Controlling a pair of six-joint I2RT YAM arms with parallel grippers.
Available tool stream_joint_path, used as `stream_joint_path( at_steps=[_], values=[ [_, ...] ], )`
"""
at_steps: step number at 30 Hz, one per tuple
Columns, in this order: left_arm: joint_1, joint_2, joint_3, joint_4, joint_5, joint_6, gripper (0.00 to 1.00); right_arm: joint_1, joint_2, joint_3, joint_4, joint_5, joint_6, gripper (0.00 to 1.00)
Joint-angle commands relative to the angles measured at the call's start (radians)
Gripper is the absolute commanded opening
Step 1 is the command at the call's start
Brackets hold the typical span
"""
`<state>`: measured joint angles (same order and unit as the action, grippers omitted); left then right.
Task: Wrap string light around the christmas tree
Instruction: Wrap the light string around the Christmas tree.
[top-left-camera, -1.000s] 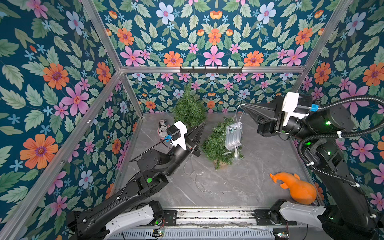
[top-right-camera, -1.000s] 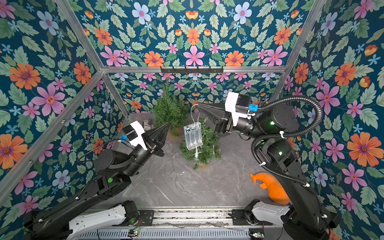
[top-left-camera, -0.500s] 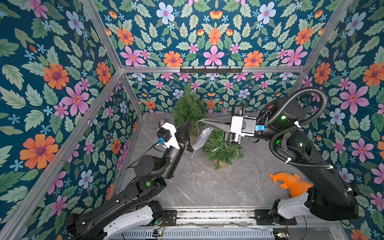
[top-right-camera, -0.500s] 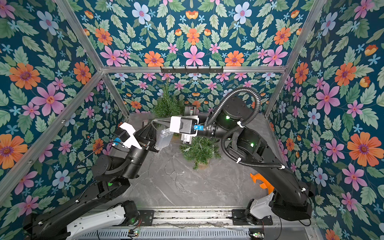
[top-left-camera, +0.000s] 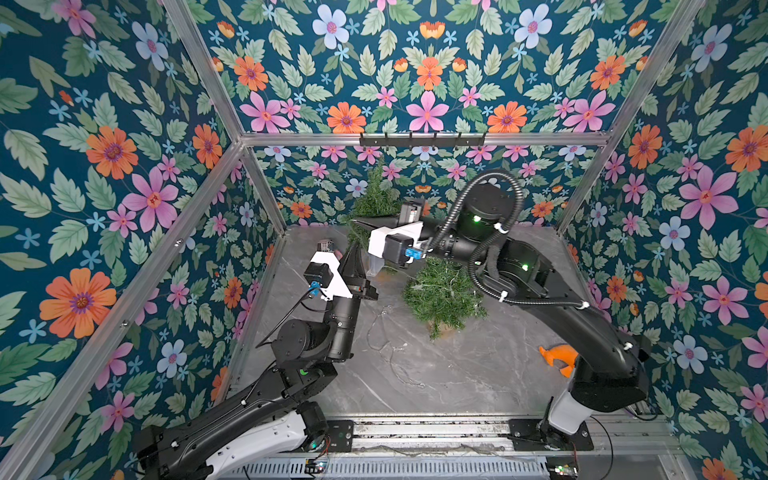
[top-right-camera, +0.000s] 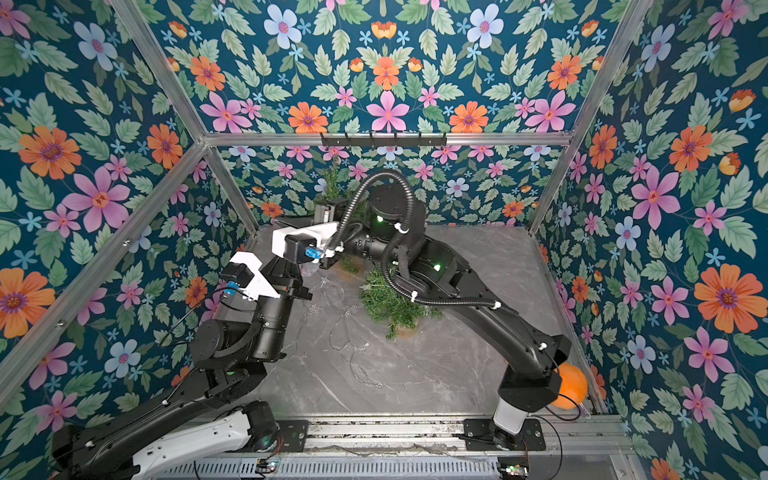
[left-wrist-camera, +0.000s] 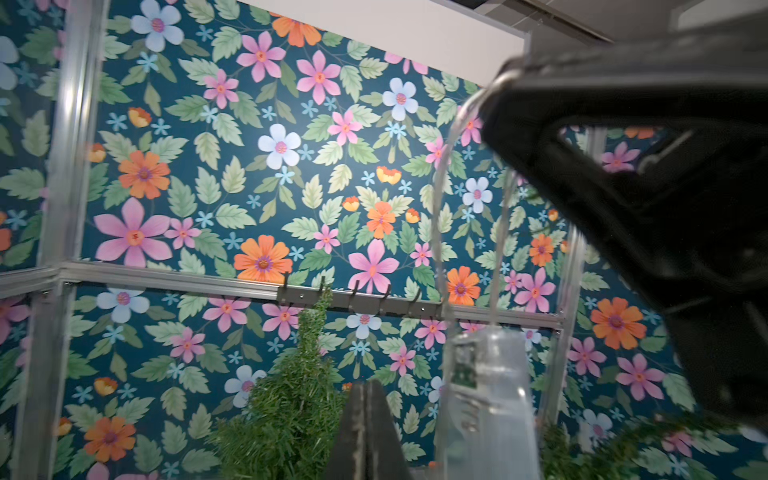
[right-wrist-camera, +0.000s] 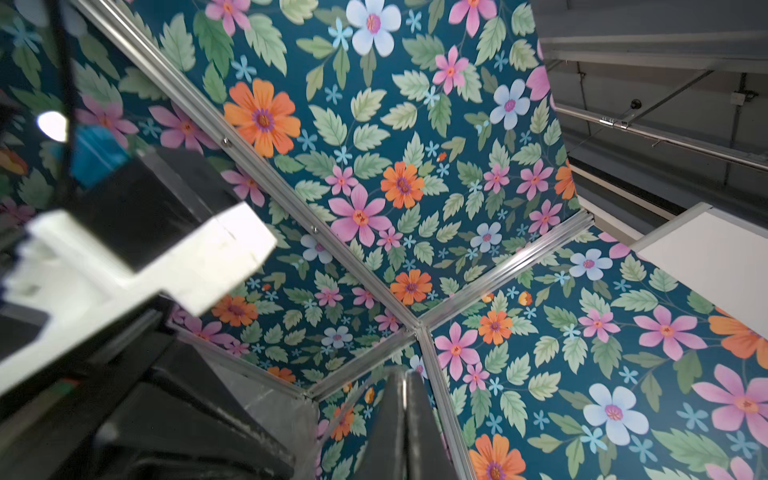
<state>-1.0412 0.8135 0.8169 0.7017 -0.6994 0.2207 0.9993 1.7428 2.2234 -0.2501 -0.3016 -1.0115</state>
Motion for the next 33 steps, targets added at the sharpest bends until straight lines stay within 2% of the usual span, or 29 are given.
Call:
stream_joint_path(
  at_steps=[1,8,11,13,15,18,21,27,33],
  values=[
    [0.002,0.017,0.0,0.079,-0.115,0.055,0.01,-0.013,0.049,0.054,-0.01,0.073,-0.11,0.0],
    [0.013,0.077,0.023,0.062,-0.115,0.047,0.05,-0.114,0.157,0.193,-0.059,0.059,-0.074,0.0],
    [0.039,0.101,0.067,-0.054,-0.09,-0.043,0.08,-0.151,0.17,0.213,-0.062,0.045,-0.035,0.0],
    [0.094,0.125,0.132,-0.214,-0.005,-0.162,0.1,-0.175,0.17,0.218,-0.063,0.024,-0.003,0.0],
    [0.189,0.154,0.189,-0.356,0.124,-0.307,0.11,-0.204,0.168,0.221,-0.052,-0.001,0.055,0.0],
    [0.333,0.196,0.233,-0.424,0.321,-0.431,0.2,-0.252,0.155,0.226,-0.057,-0.07,0.148,0.0],
    [0.394,0.236,0.275,-0.425,0.436,-0.429,0.32,-0.276,0.123,0.193,-0.042,-0.126,0.192,0.0],
    [0.438,0.286,0.398,-0.432,0.59,-0.4,0.46,-0.28,0.083,0.136,-0.036,-0.143,0.184,0.0],
    [0.447,0.344,0.497,-0.453,0.692,-0.391,0.47,-0.28,0.058,0.092,-0.01,-0.164,0.197,0.0]
  ],
)
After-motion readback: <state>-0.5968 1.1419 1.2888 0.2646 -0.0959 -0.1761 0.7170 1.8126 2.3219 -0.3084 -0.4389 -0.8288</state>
